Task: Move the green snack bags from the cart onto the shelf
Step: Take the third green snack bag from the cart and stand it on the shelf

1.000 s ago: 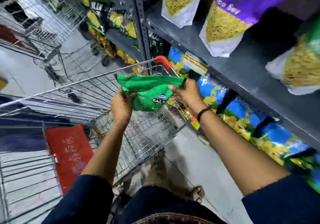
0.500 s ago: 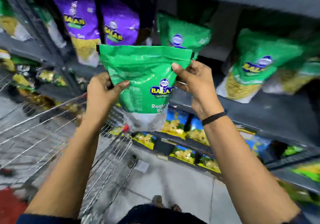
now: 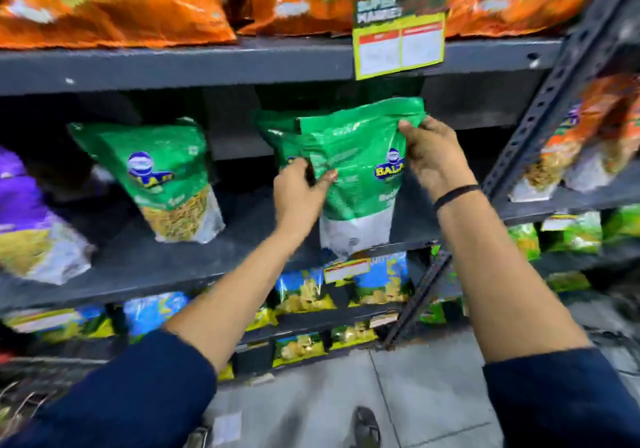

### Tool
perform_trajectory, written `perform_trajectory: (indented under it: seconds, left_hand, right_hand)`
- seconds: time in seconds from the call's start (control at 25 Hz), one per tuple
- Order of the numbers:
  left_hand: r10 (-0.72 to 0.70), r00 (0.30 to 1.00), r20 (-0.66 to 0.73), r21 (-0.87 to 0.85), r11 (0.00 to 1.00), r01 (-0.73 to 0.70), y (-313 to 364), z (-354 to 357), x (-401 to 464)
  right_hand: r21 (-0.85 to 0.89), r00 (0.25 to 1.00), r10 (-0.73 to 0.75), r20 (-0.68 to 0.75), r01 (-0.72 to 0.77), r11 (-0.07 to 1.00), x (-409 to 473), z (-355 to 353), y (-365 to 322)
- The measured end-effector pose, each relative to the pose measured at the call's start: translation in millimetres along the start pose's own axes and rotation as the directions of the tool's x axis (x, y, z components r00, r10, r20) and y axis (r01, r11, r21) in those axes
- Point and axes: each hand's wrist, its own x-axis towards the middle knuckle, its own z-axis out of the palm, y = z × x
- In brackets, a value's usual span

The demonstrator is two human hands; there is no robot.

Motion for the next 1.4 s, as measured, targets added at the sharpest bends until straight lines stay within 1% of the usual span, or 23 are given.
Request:
perform_trajectory:
  seconds: [0.08,0.16,0.24,0.28,0.36,0.44,0.48,0.56,0.6,0.64,0.68,0.72,0.76,0.8,0.84,0.96,1.04,1.08,1.12,1.2,1.28,1.32,1.4]
  left_hand:
    - [0.028,1.0,0.014,-0.014,1.0,-0.028,15.2,27.4,22.5]
    - [0.021,1.0,0.01,-0.086,0.996,-0.02,27.2,52.6,46.1]
    - [0.007,1.0,-0.011,-0.089,0.996,-0.008,35.0,82.7,62.5]
    - [-0.035,0.999,0.023,-0.055,0.998,0.036,34.5,93.3,67.8]
    - [-0.084,0.993,0.077,-0.021,0.996,0.086,28.1,116.9,78.8]
    - [-0.054,0.995,0.085,-0.079,0.995,0.061,14.6,134.0,84.1]
    - [-0.055,0.996,0.076,-0.141,0.988,0.065,13.2,138.1,83.2]
    - [-0.155,0.984,0.083,-0.332,0.927,0.174,12.7,149.6,81.1]
    - [-0.233,0.968,0.089,-0.449,0.858,0.248,11.1,159.5,84.1]
    - [-0.284,0.954,0.094,-0.517,0.805,0.291,8.1,165.0,86.2]
    - [-0.328,0.94,0.092,-0.567,0.759,0.32,-5.0,175.3,91.8]
    - [-0.38,0.921,0.083,-0.579,0.734,0.355,-15.2,183.6,93.0]
    - [-0.453,0.891,0.037,-0.578,0.717,0.389,-26.2,190.0,94.8]
    - [-0.521,0.853,-0.034,-0.54,0.728,0.423,-31.7,191.1,93.4]
    - [-0.552,0.832,-0.052,-0.523,0.725,0.448,-28.0,190.9,87.7]
    - [-0.541,0.837,-0.081,-0.502,0.748,0.435,-29.9,197.9,72.5]
    - [-0.522,0.845,-0.111,-0.419,0.796,0.437,-35.6,202.6,74.2]
    - [-0.524,0.848,-0.073,-0.392,0.797,0.459,-32.7,206.6,77.6]
    - [-0.536,0.844,-0.007,-0.362,0.788,0.498,-31.5,205.2,81.6]
    - [-0.482,0.863,0.153,-0.427,0.755,0.498,-29.0,205.7,86.9]
    - [-0.43,0.864,0.26,-0.441,0.743,0.503,-39.6,208.7,92.0]
    - [-0.428,0.858,0.282,-0.444,0.735,0.513,-45.9,212.6,92.7]
    - [-0.466,0.851,0.242,-0.443,0.727,0.525,-46.4,214.5,84.8]
  right_hand:
    - [0.011,0.998,-0.026,-0.062,0.026,1.0,18.5,-13.1,-17.4]
    - [0.022,0.987,-0.033,-0.156,0.036,0.999,46.3,-22.3,-28.8]
    - [0.042,0.978,-0.004,-0.208,0.013,0.999,79.5,-37.2,-29.3]
    - [0.055,0.978,0.005,-0.21,0.007,0.998,92.2,-45.0,-24.2]
    - [0.0,0.986,0.008,-0.167,-0.008,1.0,123.0,-64.7,-7.5]
    - [-0.081,0.991,0.009,-0.134,-0.02,0.996,139.2,-76.2,7.2]
    - [-0.086,0.985,0.006,-0.173,-0.021,0.996,144.0,-79.5,15.3]
    - [-0.099,0.959,-0.016,-0.283,-0.013,0.995,139.6,-80.5,29.9]
    - [-0.113,0.942,-0.024,-0.335,-0.015,0.993,130.4,-79.9,41.2]
    - [-0.069,0.928,-0.003,-0.371,-0.025,0.997,112.8,-80.5,58.5]
    - [-0.045,0.93,0.019,-0.367,-0.039,0.998,91.6,-81.8,78.8]
    - [-0.037,0.947,0.073,-0.312,-0.089,0.995,68.6,-80.7,99.8]
    - [-0.048,0.962,0.135,-0.239,-0.15,0.987,52.2,-79.0,119.3]
    - [-0.064,0.97,0.169,-0.175,-0.182,0.981,45.0,-78.9,126.5]
    - [-0.081,0.968,0.176,-0.176,-0.193,0.978,52.0,-88.1,131.0]
    - [-0.157,0.941,0.172,-0.29,-0.224,0.962,100.5,-126.7,124.2]
    - [-0.206,0.913,0.151,-0.38,-0.243,0.948,110.7,-142.6,131.4]
    - [-0.197,0.885,0.153,-0.44,-0.261,0.945,102.8,-147.4,134.0]
    - [-0.167,0.881,0.156,-0.447,-0.253,0.953,94.6,-142.7,143.9]
    - [-0.13,0.922,0.178,-0.342,-0.234,0.963,70.7,-128.4,150.3]
    - [-0.114,0.949,0.208,-0.236,-0.24,0.964,67.7,-119.4,157.8]
    - [-0.13,0.956,0.206,-0.208,-0.236,0.963,72.8,-119.1,155.4]
    - [-0.206,0.978,0.159,-0.135,-0.185,0.961,91.4,-127.3,157.2]
